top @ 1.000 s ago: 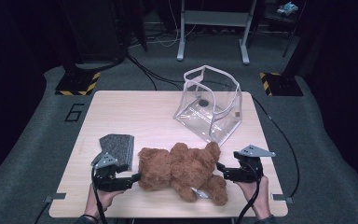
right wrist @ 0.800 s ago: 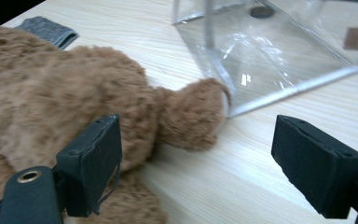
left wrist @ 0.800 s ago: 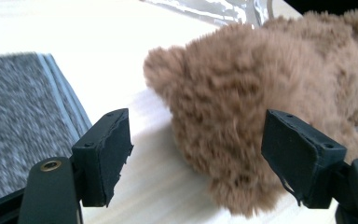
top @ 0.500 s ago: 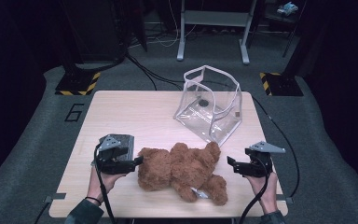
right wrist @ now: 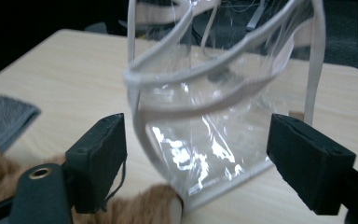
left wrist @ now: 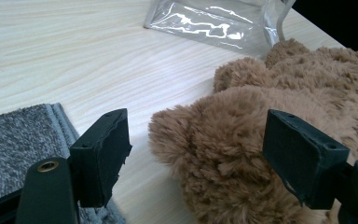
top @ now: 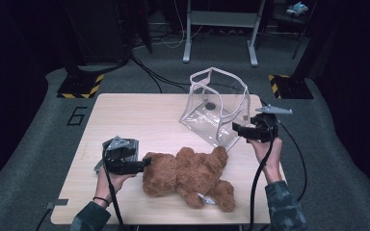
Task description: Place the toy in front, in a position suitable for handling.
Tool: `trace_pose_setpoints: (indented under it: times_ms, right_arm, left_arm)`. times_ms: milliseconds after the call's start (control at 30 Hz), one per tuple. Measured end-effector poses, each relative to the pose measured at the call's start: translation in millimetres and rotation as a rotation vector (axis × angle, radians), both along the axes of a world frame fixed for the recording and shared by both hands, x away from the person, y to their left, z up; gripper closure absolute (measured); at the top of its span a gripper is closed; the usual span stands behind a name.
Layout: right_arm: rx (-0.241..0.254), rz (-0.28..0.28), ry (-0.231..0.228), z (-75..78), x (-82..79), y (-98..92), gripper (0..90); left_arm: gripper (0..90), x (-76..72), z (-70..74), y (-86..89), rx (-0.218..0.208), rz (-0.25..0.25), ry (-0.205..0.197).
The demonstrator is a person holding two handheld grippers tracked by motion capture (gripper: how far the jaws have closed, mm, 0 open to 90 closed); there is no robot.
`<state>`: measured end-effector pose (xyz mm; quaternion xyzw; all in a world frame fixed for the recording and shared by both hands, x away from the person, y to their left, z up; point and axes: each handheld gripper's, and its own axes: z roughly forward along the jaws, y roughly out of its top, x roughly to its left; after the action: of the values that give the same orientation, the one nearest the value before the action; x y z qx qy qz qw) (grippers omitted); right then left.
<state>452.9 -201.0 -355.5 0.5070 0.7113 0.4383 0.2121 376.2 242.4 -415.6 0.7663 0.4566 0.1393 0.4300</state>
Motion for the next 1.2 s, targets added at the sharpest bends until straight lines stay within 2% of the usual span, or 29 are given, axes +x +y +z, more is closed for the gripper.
trace_pose_setpoints:
  times_ms: [133,267,400,533,633,733,800,833,967,1033,1200]
  right_arm:
    - [-0.018,-0.037,0.006,18.0,23.9,5.0,22.1]
    - [-0.050,-0.094,0.038,25.6,47.5,7.4,25.8]
    - [-0.062,-0.165,0.104,22.0,65.9,9.9,30.6]
    - [-0.073,-0.219,0.163,12.5,77.0,13.2,38.3]
    - [-0.073,-0.243,0.189,6.3,83.6,15.3,49.8]
    - [-0.079,-0.239,0.203,0.3,89.6,20.0,64.6]
    - [-0.106,-0.238,0.200,-2.4,92.8,24.6,71.1]
    - [-0.115,-0.227,0.185,-3.5,94.5,25.8,74.0]
    - [-0.145,-0.209,0.177,-4.1,98.3,34.0,80.1]
    - [-0.121,-0.168,0.172,-5.3,101.1,36.3,85.0]
    - [-0.133,-0.134,0.162,-5.7,104.3,48.7,86.8]
  left_arm:
    - [21.9,4.1,1.9,0.7,-0.003,0.006,0.005]
    - [20.7,7.2,2.1,0.0,0.000,0.004,0.009]
    - [20.7,9.2,0.5,1.6,-0.005,0.007,0.017]
    - [20.8,10.3,-1.9,4.9,-0.002,0.006,0.026]
    - [21.0,11.2,-3.9,7.6,-0.002,0.007,0.032]
    - [21.3,12.1,-6.3,9.4,-0.006,0.008,0.039]
    - [21.3,12.1,-8.7,9.6,-0.016,0.016,0.039]
    - [21.4,12.0,-9.8,9.8,-0.019,0.018,0.043]
    - [21.5,11.8,-13.4,10.5,-0.020,0.022,0.040]
    - [21.5,11.5,-13.3,10.8,-0.020,0.017,0.045]
    - [21.6,11.7,-13.5,10.6,-0.019,0.016,0.043]
